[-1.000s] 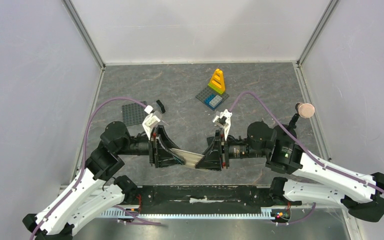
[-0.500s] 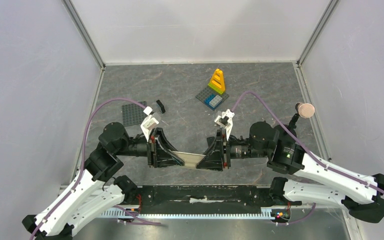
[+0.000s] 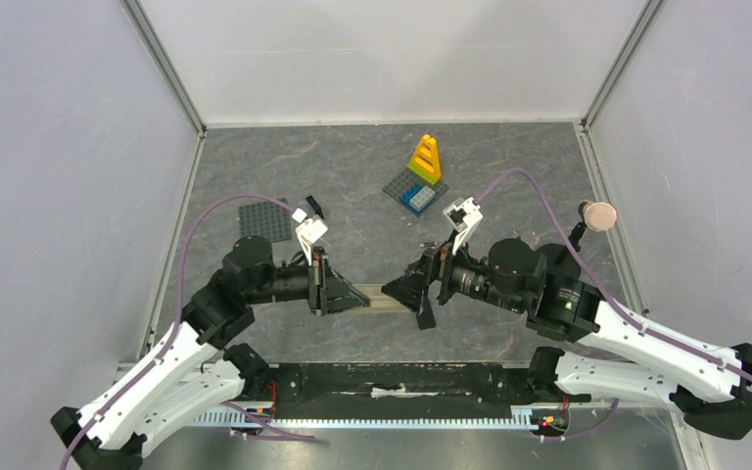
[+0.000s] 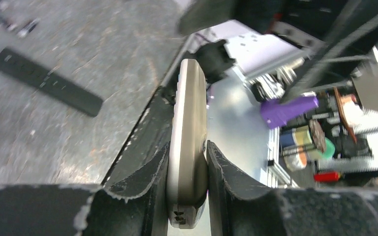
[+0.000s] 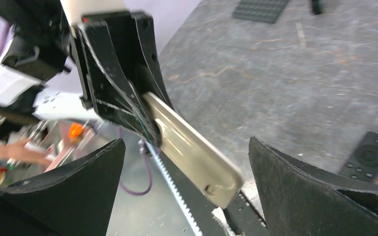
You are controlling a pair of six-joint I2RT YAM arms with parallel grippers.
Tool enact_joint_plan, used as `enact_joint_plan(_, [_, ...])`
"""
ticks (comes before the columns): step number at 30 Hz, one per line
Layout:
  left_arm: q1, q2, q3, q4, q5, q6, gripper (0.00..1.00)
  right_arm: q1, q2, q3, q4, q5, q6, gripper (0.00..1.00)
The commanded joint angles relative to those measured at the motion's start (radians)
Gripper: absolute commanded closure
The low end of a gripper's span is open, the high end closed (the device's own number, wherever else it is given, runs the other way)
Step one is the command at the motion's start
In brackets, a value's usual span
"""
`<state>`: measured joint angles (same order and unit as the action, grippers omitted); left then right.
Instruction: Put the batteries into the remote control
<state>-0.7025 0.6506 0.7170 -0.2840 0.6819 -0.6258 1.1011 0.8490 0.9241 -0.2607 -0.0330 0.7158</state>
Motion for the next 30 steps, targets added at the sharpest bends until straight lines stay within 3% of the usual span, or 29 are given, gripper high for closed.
enact_joint_plan(1, [0.003,0.008,-0.067,-0.016,-0.207,-0.128,0.98,-0.004,0.034,0.03,-0.051,0.227,-0.006,0.02])
enact_joint_plan(7, [0.003,-0.049,-0.197,0.014,-0.393,-0.265,0.98,0.01,0.137,-0.032,-0.032,0.251,-0.038,0.03])
enact_joint_plan(10, [0.003,-0.057,-0.269,0.03,-0.437,-0.318,0.98,0.022,0.211,-0.072,-0.027,0.261,0.018,0.14])
enact_joint_plan(16, [0.005,-0.024,-0.405,0.118,-0.436,-0.387,0.98,0.032,0.323,-0.152,0.065,0.216,0.065,0.24])
enact_joint_plan(23, [0.016,-0.008,-0.513,0.189,-0.413,-0.423,0.98,0.027,0.448,-0.186,0.178,0.124,0.088,0.55])
enact_joint_plan(30, [0.035,0.017,-0.55,0.189,-0.398,-0.454,0.98,-0.01,0.526,-0.245,0.308,-0.008,0.141,0.57])
